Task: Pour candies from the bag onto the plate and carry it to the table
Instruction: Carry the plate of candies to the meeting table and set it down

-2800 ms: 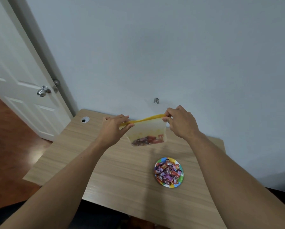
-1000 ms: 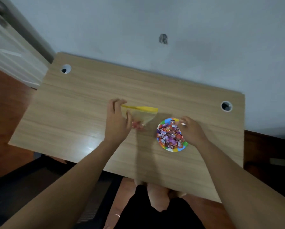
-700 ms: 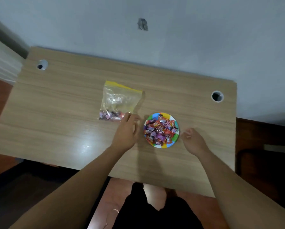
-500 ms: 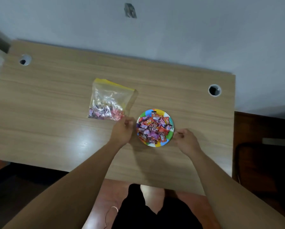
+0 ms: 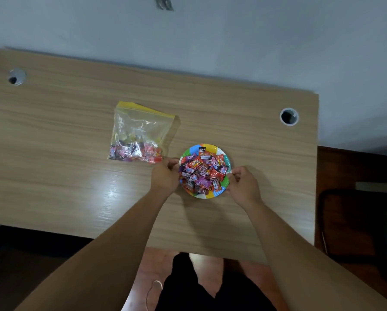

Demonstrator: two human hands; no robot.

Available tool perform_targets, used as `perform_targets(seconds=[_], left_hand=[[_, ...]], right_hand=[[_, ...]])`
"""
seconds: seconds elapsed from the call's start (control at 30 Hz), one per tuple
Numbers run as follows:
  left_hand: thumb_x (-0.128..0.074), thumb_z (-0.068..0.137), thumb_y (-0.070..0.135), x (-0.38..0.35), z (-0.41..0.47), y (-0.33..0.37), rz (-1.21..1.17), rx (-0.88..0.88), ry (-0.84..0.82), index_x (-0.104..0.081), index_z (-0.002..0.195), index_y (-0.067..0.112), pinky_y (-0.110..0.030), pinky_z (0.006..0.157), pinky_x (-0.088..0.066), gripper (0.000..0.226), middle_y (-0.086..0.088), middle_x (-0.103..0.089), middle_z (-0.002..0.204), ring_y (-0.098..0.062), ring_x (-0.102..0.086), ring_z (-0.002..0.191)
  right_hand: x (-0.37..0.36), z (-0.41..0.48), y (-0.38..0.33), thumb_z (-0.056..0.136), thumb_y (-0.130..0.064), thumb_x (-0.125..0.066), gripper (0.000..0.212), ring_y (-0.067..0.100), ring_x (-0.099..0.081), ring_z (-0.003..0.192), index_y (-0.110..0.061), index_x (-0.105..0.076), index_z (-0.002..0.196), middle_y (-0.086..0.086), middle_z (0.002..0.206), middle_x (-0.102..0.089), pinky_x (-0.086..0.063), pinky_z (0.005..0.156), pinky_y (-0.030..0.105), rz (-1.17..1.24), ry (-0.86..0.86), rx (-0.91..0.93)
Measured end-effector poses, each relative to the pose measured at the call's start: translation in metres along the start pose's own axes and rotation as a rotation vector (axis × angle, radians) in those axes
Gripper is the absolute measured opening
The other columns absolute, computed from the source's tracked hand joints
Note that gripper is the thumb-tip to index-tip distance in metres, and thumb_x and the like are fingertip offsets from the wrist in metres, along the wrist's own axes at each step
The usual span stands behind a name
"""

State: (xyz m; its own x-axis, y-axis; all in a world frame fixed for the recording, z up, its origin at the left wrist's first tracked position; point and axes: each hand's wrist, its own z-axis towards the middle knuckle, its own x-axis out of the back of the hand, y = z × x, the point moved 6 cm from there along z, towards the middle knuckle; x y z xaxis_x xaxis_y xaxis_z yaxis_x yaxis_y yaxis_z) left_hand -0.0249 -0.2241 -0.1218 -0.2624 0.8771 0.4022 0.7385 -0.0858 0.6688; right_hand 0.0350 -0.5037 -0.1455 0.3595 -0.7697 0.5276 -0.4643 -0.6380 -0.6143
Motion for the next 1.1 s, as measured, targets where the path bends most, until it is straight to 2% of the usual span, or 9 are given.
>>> perform_targets(seconds=[0.1,0.17,0.3,0.4,0.47,0.6,0.67,0.83,1.1], left_hand=[[-0.063,0.102,0.011,0.002,-0.005,0.006,-0.066,0.001,-0.022,-0.073,0.094,0.026,-0.057,0.089,-0.066,0.02,0.012,-0.069,0.099,-0.033,-0.077,0.105],[-0.064,0.102,0.013,0.007,-0.009,0.012,-0.058,-0.018,-0.029,-0.069,0.089,0.032,-0.058,0.089,-0.066,0.023,0.012,-0.067,0.101,-0.035,-0.076,0.106],[-0.066,0.09,0.029,0.014,-0.011,0.025,-0.064,-0.105,-0.075,-0.073,0.085,0.042,-0.061,0.089,-0.064,0.016,0.004,-0.072,0.105,-0.039,-0.077,0.105],[-0.065,0.099,0.016,0.018,-0.036,0.061,-0.102,-0.135,-0.135,-0.071,0.091,0.028,-0.061,0.077,-0.067,0.015,-0.015,-0.071,0.116,-0.047,-0.077,0.102],[-0.062,0.104,0.011,0.02,-0.05,0.082,-0.103,-0.163,-0.169,-0.068,0.101,0.016,-0.054,0.074,-0.068,0.009,-0.017,-0.067,0.121,-0.041,-0.078,0.091],[-0.059,0.107,0.008,0.014,-0.071,0.116,-0.073,-0.231,-0.247,-0.065,0.119,0.004,-0.035,0.055,-0.066,0.014,-0.017,-0.062,0.127,-0.028,-0.075,0.075],[-0.062,0.105,0.008,0.01,-0.083,0.132,-0.06,-0.268,-0.267,-0.067,0.114,0.007,-0.034,0.053,-0.065,0.01,-0.018,-0.062,0.132,-0.028,-0.076,0.072],[-0.06,0.105,0.005,-0.011,-0.128,0.164,-0.035,-0.302,-0.36,-0.067,0.114,0.001,-0.04,0.061,-0.069,0.013,-0.014,-0.068,0.109,-0.029,-0.075,0.076],[-0.059,0.105,0.006,-0.072,-0.215,0.186,0.022,-0.364,-0.533,-0.067,0.115,0.003,-0.038,0.062,-0.068,0.014,-0.015,-0.074,0.104,-0.025,-0.076,0.076]], right_hand=[[0.011,-0.021,-0.03,0.102,-0.018,-0.065,0.009,0.027,-0.075,0.093,-0.025,-0.06,0.097,-0.002,0.1,-0.073,-0.062,0.083,0.041,-0.031,0.023,0.031],[0.021,-0.034,-0.043,0.104,-0.015,-0.063,0.007,0.023,-0.068,0.093,-0.02,-0.06,0.1,-0.001,0.1,-0.07,-0.047,0.078,0.029,-0.045,0.05,0.045],[0.042,-0.057,-0.057,0.105,-0.017,-0.061,0.005,0.021,-0.066,0.089,-0.021,-0.06,0.102,-0.002,0.099,-0.072,-0.042,0.066,0.027,-0.007,0.091,0.047],[0.062,-0.077,-0.066,0.104,-0.019,-0.06,0.005,0.021,-0.07,0.089,-0.017,-0.064,0.107,0.0,0.101,-0.077,-0.044,0.065,0.026,0.041,0.142,0.069],[0.077,-0.092,-0.071,0.105,-0.02,-0.06,0.007,0.014,-0.068,0.082,-0.016,-0.065,0.108,-0.003,0.099,-0.075,-0.043,0.062,0.02,0.056,0.186,0.075],[0.103,-0.12,-0.072,0.103,-0.022,-0.06,0.008,0.02,-0.074,0.088,-0.018,-0.065,0.108,-0.006,0.097,-0.074,-0.064,0.079,0.043,0.127,0.253,0.079],[0.117,-0.134,-0.068,0.102,-0.023,-0.06,0.006,0.023,-0.076,0.089,-0.022,-0.064,0.105,-0.004,0.097,-0.075,-0.065,0.083,0.051,0.153,0.285,0.082],[0.157,-0.171,-0.056,0.102,-0.025,-0.06,0.005,0.021,-0.076,0.088,-0.023,-0.064,0.104,-0.005,0.096,-0.077,-0.066,0.081,0.053,0.186,0.388,0.089],[0.226,-0.244,-0.003,0.095,-0.038,-0.062,0.007,0.016,-0.077,0.089,-0.031,-0.064,0.094,-0.012,0.094,-0.076,-0.067,0.083,0.05,0.261,0.559,0.04]])
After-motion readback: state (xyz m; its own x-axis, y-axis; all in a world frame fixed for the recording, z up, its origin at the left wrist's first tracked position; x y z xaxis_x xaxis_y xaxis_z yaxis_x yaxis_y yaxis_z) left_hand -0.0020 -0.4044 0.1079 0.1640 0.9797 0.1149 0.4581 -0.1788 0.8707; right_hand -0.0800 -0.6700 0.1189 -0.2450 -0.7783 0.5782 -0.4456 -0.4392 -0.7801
